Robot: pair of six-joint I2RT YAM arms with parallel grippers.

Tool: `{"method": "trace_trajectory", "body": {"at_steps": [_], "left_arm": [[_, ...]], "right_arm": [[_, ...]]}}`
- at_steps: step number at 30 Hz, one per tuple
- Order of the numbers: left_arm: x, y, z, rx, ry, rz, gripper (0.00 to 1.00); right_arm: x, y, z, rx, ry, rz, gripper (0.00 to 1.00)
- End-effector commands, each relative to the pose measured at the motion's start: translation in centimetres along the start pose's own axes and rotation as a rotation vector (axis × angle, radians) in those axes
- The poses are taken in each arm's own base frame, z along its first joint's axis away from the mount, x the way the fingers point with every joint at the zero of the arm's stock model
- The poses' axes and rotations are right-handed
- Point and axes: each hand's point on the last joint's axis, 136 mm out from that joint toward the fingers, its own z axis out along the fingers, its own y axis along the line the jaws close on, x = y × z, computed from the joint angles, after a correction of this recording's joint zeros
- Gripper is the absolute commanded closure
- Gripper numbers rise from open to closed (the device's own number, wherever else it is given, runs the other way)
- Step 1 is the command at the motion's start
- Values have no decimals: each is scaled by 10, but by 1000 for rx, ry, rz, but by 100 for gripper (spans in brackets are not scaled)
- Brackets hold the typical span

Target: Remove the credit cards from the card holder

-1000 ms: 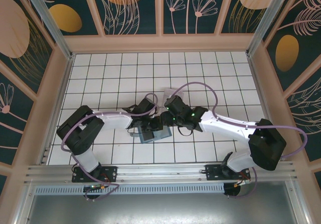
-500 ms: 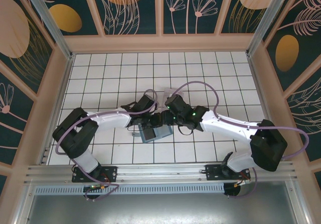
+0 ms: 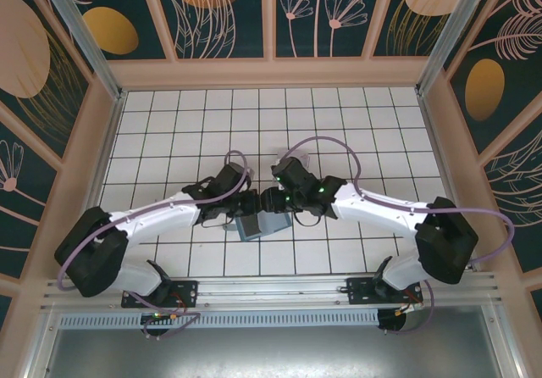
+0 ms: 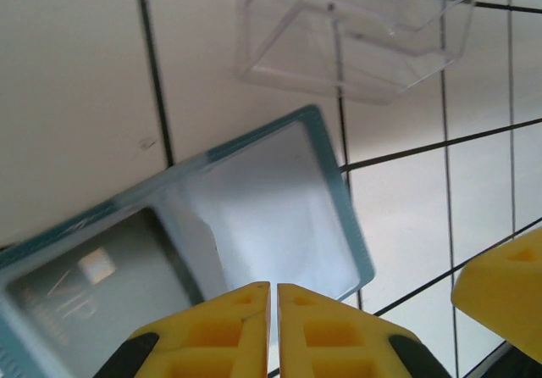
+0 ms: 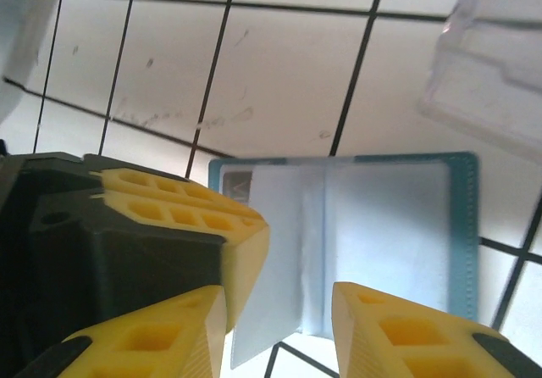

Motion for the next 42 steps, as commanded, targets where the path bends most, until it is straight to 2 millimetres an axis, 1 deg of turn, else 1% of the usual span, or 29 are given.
{"method": "trace_trajectory", "body": {"at_steps": [1, 3, 6, 8, 12, 14, 17, 22, 27, 31, 36, 38, 39, 42], "left_arm": [[14, 22, -7, -64, 4, -43, 87], [18, 27, -9, -72, 5, -60, 87], [22, 29, -9, -61, 7, -66, 87], [21, 26, -5, -50, 14, -66, 87], [15, 11, 4, -7, 30, -59, 87], [11, 11, 3, -25, 24, -60, 87], [7, 23, -6, -97, -9, -68, 87], [13, 45, -13, -118, -28, -114, 85], [10, 71, -21, -77, -54, -198, 85], [2, 91, -29, -88, -83, -229, 84], [-2, 108, -36, -106, -111, -259, 83], [-4, 114, -38, -106, -128, -277, 82], [-4, 117, -39, -107, -132, -286, 83], [-6, 119, -41, -102, -146, -290, 82]], "right_arm": [[7, 19, 10, -73, 56, -35, 62], [12, 22, 16, -89, 87, -42, 63], [16, 23, 20, -88, 109, -51, 64], [15, 22, 19, -84, 107, -55, 64], [10, 13, 12, -36, 75, -42, 64], [10, 10, 10, -32, 66, -33, 64], [16, 6, 12, -27, 89, -25, 64], [23, 2, 23, 49, 128, -55, 66], [27, 12, 35, 104, 169, -109, 66], [32, 20, 50, 155, 212, -141, 66], [42, 23, 69, 235, 263, -168, 65], [47, 23, 74, 268, 287, -177, 64], [46, 20, 76, 300, 284, -185, 63], [50, 17, 82, 338, 303, -193, 60]]}}
